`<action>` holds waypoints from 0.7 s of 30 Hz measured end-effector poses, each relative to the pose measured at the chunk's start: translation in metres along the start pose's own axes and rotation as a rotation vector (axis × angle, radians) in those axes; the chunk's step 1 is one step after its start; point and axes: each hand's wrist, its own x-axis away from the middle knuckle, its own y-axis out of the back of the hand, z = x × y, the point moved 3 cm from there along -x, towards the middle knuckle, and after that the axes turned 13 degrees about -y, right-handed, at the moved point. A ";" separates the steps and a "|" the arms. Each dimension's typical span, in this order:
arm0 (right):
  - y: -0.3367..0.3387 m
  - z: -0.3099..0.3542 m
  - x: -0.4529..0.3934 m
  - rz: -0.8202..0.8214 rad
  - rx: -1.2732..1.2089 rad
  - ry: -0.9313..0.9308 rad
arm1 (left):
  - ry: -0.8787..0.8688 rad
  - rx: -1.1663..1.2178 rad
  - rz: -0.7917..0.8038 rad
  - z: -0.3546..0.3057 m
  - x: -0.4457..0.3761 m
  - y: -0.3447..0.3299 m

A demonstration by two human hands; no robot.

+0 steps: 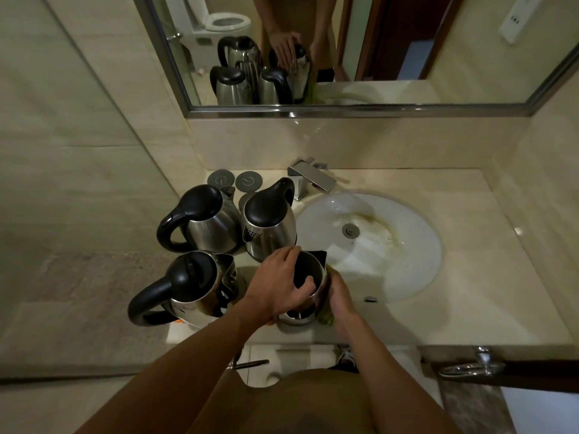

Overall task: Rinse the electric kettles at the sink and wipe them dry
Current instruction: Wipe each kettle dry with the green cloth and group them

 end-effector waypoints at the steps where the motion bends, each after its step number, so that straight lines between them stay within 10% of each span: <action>1: 0.001 0.006 0.002 -0.001 0.014 0.055 | -0.003 -0.003 0.009 0.000 0.000 0.000; 21: -0.001 0.032 0.007 0.106 -0.023 -0.031 | -0.049 -0.043 0.071 -0.001 -0.001 0.004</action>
